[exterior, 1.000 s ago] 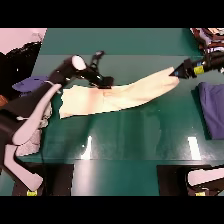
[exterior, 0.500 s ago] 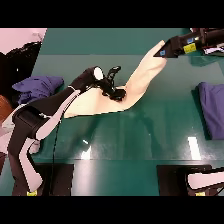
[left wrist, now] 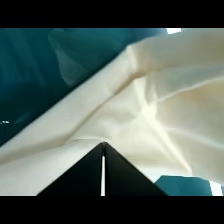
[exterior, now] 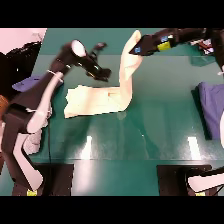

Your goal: Fold the shirts.

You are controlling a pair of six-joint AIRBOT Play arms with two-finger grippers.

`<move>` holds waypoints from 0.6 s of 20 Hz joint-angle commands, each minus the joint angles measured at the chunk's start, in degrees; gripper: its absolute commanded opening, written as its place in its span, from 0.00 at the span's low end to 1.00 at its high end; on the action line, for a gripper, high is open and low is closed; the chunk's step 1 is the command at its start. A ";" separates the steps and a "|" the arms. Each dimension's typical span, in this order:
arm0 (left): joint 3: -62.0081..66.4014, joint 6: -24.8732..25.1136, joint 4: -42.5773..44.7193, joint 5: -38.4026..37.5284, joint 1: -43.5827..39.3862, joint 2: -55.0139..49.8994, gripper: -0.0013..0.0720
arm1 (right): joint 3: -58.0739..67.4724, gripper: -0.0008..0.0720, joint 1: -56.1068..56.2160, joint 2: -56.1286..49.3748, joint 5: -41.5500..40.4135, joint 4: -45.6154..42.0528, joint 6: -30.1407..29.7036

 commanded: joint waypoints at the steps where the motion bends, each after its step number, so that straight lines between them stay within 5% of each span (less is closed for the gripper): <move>1: 3.19 0.02 5.51 -3.85 9.35 6.29 0.05 | 0.07 0.04 6.38 -2.45 -6.29 0.20 -0.57; 7: 3.19 0.22 8.02 -4.37 22.97 18.97 0.05 | 0.11 0.07 21.79 -14.36 -28.13 12.17 -12.66; 9: 3.19 0.24 8.00 -5.16 24.50 20.65 0.05 | 0.09 0.63 24.61 -17.14 -29.33 11.61 -14.67; 10: 2.82 0.26 8.00 -5.14 24.79 21.09 0.05 | 0.09 0.75 24.94 -17.73 -28.09 11.28 -14.67; 12: 1.01 0.68 7.56 -5.27 24.76 21.84 0.05 | 0.07 0.72 23.74 -17.42 -23.52 9.31 -14.05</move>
